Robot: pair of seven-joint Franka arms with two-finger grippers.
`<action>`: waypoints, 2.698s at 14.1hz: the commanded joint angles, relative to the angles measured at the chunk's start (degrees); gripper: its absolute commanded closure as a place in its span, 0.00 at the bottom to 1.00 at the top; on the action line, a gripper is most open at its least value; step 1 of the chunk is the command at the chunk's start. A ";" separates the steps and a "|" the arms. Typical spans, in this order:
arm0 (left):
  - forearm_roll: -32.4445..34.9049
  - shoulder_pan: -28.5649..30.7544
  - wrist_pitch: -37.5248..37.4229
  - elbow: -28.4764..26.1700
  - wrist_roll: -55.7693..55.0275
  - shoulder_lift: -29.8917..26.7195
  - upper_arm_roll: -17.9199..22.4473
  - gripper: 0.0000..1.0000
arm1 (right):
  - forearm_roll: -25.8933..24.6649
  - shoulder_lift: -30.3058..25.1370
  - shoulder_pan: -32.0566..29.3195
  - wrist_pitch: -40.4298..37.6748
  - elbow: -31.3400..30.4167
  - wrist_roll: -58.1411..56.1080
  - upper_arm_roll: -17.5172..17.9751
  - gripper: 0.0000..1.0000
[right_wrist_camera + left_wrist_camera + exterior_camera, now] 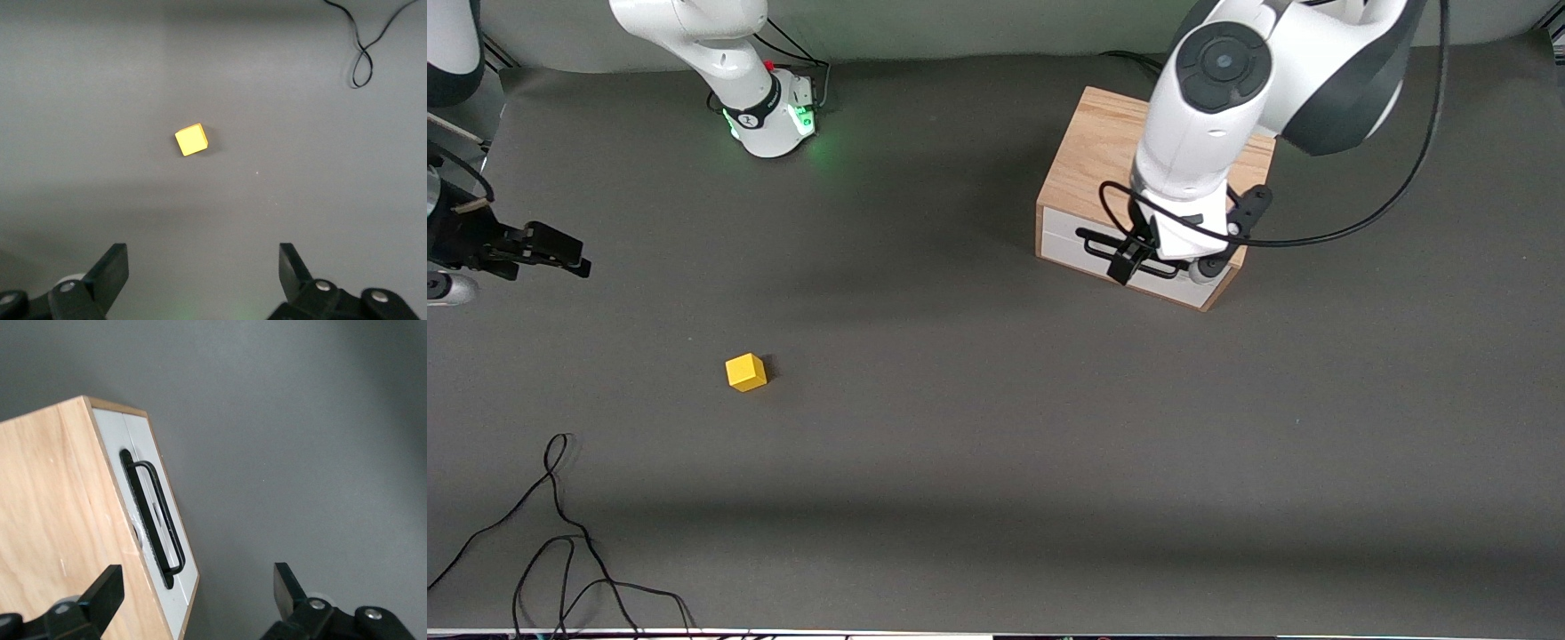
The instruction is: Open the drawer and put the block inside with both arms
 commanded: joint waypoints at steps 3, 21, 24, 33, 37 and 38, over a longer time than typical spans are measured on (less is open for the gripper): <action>-1.01 -1.72 -1.29 0.51 -9.78 0.92 0.29 0.00 | -1.22 0.60 0.47 -0.62 0.72 0.54 -0.69 0.00; -2.86 -2.43 6.43 -11.10 -19.12 6.89 0.11 0.00 | -1.58 0.95 1.35 0.27 1.07 1.07 -0.43 0.00; -2.59 -2.43 7.22 -11.36 -18.60 8.20 0.11 0.00 | -3.59 1.04 2.49 0.35 1.16 1.07 -0.34 0.00; -1.71 -1.64 8.72 -11.62 -12.19 11.81 0.11 0.00 | -3.51 1.04 3.54 0.35 1.07 1.33 -0.43 0.00; -1.71 -1.46 9.59 -11.80 -11.13 13.13 0.28 0.00 | -3.77 1.21 3.28 0.62 0.81 1.24 -0.43 0.00; -1.71 -1.46 9.95 -11.80 -11.04 13.65 0.28 0.00 | -3.77 1.39 3.02 0.62 0.81 0.98 -0.52 0.00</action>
